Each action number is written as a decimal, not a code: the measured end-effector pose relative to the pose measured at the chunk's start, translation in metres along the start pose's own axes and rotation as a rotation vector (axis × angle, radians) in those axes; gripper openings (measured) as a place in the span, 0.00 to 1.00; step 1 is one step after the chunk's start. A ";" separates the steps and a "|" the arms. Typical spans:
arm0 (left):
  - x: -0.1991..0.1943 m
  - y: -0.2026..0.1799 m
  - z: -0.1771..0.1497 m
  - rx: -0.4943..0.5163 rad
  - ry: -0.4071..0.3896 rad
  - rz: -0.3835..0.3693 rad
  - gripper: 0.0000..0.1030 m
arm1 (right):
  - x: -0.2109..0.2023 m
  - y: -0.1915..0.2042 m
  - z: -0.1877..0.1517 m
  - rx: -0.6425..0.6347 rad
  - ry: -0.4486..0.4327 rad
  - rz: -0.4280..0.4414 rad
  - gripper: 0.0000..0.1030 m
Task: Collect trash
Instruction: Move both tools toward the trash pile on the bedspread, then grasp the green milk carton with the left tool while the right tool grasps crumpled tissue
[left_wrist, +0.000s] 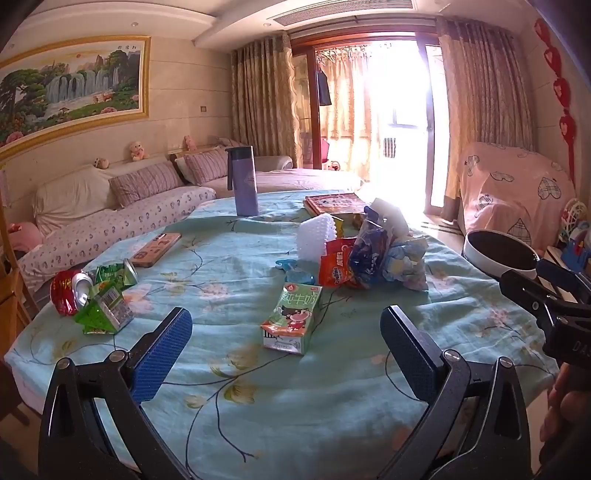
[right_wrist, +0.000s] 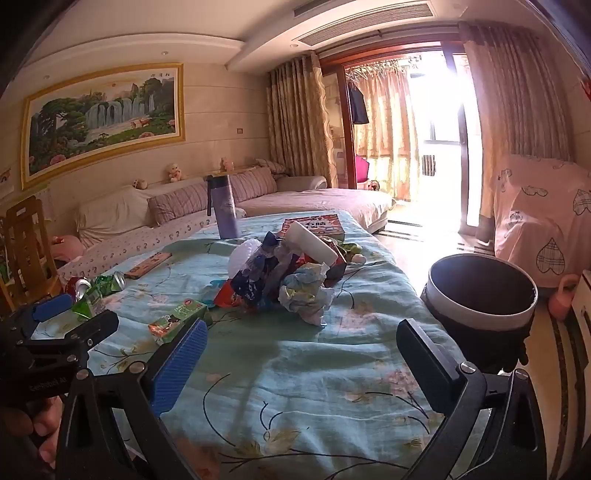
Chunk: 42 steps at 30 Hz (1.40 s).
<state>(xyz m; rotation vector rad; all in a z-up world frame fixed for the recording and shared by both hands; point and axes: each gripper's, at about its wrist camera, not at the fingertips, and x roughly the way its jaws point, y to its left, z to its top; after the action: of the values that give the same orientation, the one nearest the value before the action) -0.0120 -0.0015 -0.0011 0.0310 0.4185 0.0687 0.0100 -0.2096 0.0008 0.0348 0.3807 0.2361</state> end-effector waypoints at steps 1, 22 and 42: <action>0.000 0.000 0.000 0.000 0.000 0.000 1.00 | 0.000 0.001 0.000 0.000 0.001 0.000 1.00; 0.002 -0.002 -0.003 -0.002 0.007 -0.008 1.00 | 0.001 0.005 -0.001 0.000 0.001 0.007 1.00; 0.040 0.002 -0.010 -0.018 0.136 -0.053 1.00 | 0.024 -0.005 0.000 0.010 0.102 0.053 1.00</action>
<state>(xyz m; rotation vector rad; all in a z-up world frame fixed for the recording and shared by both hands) 0.0201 0.0039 -0.0262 -0.0022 0.5546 0.0225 0.0322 -0.2087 -0.0084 0.0430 0.4830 0.2887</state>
